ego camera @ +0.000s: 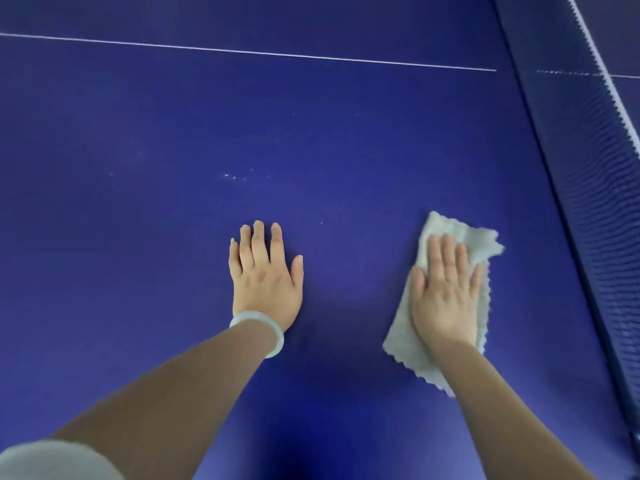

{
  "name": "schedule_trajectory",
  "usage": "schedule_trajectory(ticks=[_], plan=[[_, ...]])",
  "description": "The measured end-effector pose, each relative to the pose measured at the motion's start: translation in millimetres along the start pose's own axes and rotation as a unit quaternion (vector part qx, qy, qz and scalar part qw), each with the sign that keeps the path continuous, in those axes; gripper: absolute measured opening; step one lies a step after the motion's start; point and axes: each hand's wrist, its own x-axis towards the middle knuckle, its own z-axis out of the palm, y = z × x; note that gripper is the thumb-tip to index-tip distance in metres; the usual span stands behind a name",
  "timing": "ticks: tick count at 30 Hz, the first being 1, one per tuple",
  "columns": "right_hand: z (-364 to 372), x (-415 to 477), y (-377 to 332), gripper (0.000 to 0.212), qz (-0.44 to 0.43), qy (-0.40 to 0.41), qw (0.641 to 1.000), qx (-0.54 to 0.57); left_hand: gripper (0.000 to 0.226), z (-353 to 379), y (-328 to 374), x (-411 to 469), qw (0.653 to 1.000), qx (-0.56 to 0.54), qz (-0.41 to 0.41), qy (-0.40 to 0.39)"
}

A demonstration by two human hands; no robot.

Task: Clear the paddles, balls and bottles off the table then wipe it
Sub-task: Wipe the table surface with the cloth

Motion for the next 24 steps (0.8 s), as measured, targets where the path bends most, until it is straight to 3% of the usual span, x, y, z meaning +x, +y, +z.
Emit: schedule_trajectory(ticks=[2, 4, 10, 15, 17, 20, 24], plan=[[0, -34, 12, 0.065, 0.085, 0.016, 0.996, 0.015, 0.068, 0, 0, 1, 1.0, -0.003, 0.002, -0.004], [10, -69, -7, 0.066, 0.108, 0.032, 0.994, 0.007, 0.066, 0, 0, 1, 1.0, 0.001, 0.004, -0.01], [31, -48, -110, 0.066, 0.06, 0.038, 0.997, 0.004, 0.063, 1, -4, 2, 1.0, -0.022, 0.013, -0.019], [34, -28, -118, 0.067, 0.054, 0.045, 0.998, -0.003, 0.06, -21, -26, 8, 0.986, -0.142, 0.057, -0.068], [34, -28, -118, 0.066, 0.057, 0.047, 0.997, 0.001, 0.059, -31, -51, 17, 0.983, -0.155, 0.085, -0.049], [33, -26, -119, 0.066, 0.066, 0.044, 0.997, -0.003, 0.059, -35, -95, 45, 0.993, -0.109, 0.013, 0.035], [31, -12, -120, 0.067, 0.09, 0.049, 0.995, 0.002, 0.063, -30, -125, 85, 0.993, -0.083, -0.086, -0.012]])
